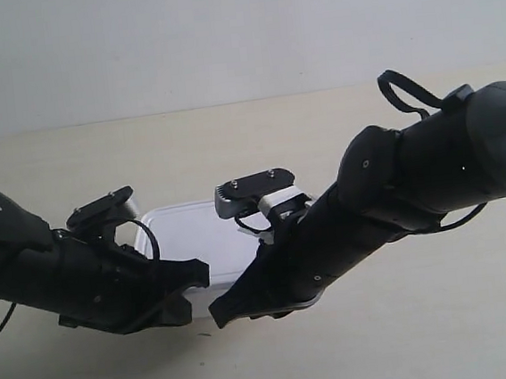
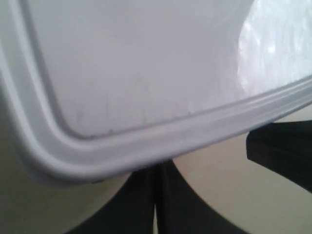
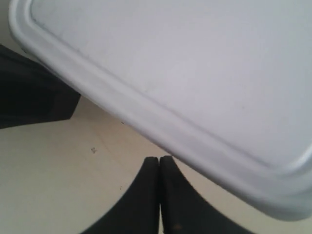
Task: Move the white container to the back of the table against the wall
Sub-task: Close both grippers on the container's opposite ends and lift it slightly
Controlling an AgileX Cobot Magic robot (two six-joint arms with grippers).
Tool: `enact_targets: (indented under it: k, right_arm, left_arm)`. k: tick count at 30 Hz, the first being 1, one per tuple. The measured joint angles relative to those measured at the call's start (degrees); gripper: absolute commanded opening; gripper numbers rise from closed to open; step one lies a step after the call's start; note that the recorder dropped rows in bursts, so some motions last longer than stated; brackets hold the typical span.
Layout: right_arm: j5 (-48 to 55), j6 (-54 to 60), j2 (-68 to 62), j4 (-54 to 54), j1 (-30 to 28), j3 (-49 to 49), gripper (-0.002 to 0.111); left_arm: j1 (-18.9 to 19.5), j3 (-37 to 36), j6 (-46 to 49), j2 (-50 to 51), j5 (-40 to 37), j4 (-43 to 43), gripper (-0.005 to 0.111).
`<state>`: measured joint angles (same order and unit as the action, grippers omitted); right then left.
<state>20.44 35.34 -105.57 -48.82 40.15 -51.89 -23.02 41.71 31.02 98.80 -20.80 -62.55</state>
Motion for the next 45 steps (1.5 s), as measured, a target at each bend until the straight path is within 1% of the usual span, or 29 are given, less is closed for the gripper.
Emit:
enact_targets:
  k: [10,21,31,35,40,45]
  right_arm:
    - [-4.1,0.0,-0.1,1.0,0.0,-0.1,0.0]
    - [-7.8,0.0,-1.1,2.3,0.0,-0.3,0.0]
    - [-7.8,-0.5,-4.9,2.3,0.0,-4.8,0.0]
    - [-9.4,-0.8,-5.3,2.3,0.0,-5.7,0.0]
    - [-10.5,-0.9,-5.6,2.3,-0.1,-7.3,0.0]
    - [-10.2,-1.9,-7.4,2.3,-2.4,-9.3,0.0]
  left_arm:
    - [0.0,2.1,0.0,0.0,2.8,1.4,0.0]
    - [4.4,3.1,0.0,0.0,3.4,3.1,0.0]
    - [4.7,5.9,0.0,4.9,3.0,3.8,0.0]
    - [4.8,7.1,0.0,5.9,3.3,3.8,0.0]
    - [5.9,9.1,0.0,6.8,3.4,3.8,0.0]
    - [7.3,10.2,0.0,7.9,3.4,3.8,0.0]
